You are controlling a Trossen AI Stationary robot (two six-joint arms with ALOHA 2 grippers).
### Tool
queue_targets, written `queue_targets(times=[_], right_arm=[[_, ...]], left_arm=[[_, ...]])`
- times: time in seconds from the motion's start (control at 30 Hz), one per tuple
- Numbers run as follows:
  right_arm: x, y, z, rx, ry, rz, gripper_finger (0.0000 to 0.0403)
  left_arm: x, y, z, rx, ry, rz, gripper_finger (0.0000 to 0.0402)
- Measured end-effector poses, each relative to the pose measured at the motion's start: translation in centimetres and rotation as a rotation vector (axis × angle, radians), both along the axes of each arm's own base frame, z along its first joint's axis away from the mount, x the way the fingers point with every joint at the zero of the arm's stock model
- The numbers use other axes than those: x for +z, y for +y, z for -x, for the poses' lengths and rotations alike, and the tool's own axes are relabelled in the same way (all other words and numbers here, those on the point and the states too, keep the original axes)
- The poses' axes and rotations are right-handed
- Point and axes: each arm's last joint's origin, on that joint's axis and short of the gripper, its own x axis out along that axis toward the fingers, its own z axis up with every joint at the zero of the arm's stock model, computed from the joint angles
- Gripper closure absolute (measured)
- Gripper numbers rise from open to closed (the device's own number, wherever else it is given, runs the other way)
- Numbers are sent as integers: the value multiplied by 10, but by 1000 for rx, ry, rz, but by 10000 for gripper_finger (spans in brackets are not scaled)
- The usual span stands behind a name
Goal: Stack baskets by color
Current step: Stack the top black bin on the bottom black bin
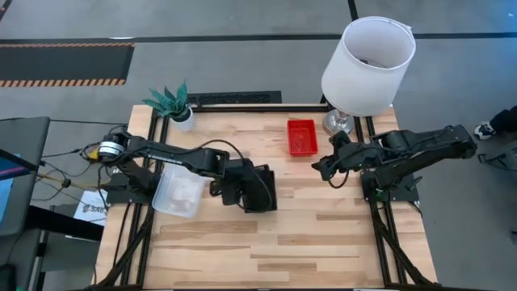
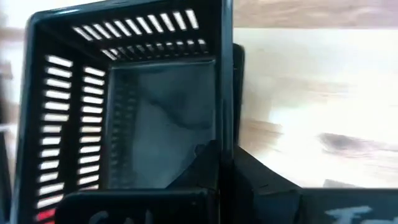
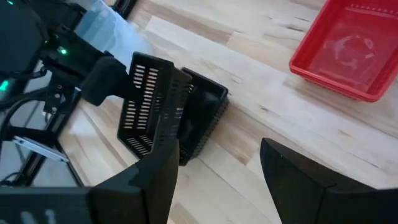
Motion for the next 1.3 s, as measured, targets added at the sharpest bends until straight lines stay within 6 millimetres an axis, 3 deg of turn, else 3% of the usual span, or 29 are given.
queue_targets(times=[0.4,0.73,1.13,1.3], right_arm=[[-11,3,-15,-3,57,8,158],[-12,4,-17,2,66,12,158],[-13,4,-17,16,71,21,158],[-12,4,-18,58,70,59,158]], left_arm=[[-26,-1,-9,-141,78,-97,401],[-26,-1,-10,-88,79,-90,399],[-23,0,-12,-27,51,-106,303],[0,2,-3,78,-13,-83,271]])
